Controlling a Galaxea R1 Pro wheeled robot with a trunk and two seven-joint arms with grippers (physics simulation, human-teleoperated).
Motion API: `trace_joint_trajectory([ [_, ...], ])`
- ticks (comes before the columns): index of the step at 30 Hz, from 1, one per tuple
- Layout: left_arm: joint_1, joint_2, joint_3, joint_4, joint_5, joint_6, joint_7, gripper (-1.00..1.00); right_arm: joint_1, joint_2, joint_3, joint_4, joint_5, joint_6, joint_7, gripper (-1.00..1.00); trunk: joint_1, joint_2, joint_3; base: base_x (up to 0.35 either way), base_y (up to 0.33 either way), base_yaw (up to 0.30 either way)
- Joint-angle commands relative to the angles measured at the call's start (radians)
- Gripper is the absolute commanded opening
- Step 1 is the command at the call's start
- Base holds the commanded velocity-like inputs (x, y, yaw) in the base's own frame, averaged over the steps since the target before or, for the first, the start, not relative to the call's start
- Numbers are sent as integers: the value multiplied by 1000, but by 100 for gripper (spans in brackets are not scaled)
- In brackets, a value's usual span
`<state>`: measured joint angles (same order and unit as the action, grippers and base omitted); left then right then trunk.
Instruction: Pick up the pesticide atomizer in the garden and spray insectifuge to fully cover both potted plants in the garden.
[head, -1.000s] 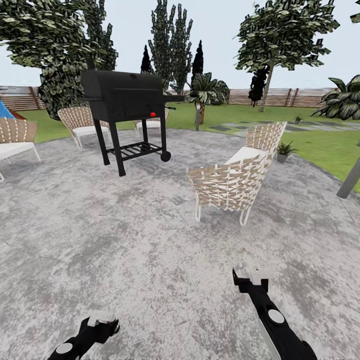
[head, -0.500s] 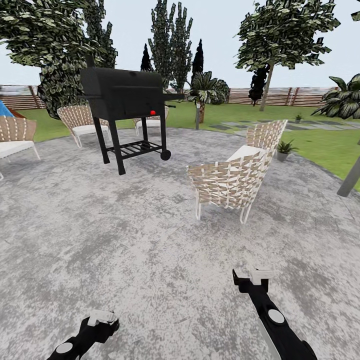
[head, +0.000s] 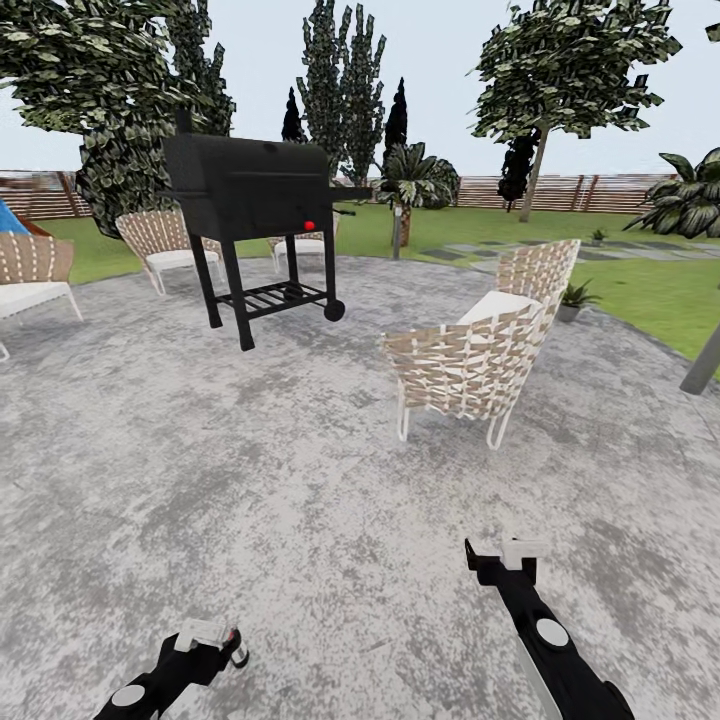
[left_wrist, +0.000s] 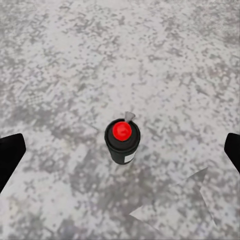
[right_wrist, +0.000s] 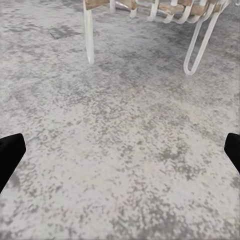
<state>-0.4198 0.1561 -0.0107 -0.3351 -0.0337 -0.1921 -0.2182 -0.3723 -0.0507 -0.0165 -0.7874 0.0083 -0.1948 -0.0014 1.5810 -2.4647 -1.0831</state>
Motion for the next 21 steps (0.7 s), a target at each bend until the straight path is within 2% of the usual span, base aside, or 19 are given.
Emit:
trace_joint_trajectory([
  [1, -1, 0, 0, 1, -3, -4, -1, 100, 0, 0, 0, 0, 1, -3, 0, 100, 0, 0, -1, 2, 10, 7],
  [6, -1, 0, 1, 0, -3, -4, -1, 100, 0, 0, 2, 0, 1, -3, 0, 100, 0, 0, -4, 1, 3, 112],
  [21, -1, 2, 3, -1, 1, -4, -1, 100, 0, 1, 3, 0, 1, -3, 0, 100, 0, 0, -19, 0, 0, 189],
])
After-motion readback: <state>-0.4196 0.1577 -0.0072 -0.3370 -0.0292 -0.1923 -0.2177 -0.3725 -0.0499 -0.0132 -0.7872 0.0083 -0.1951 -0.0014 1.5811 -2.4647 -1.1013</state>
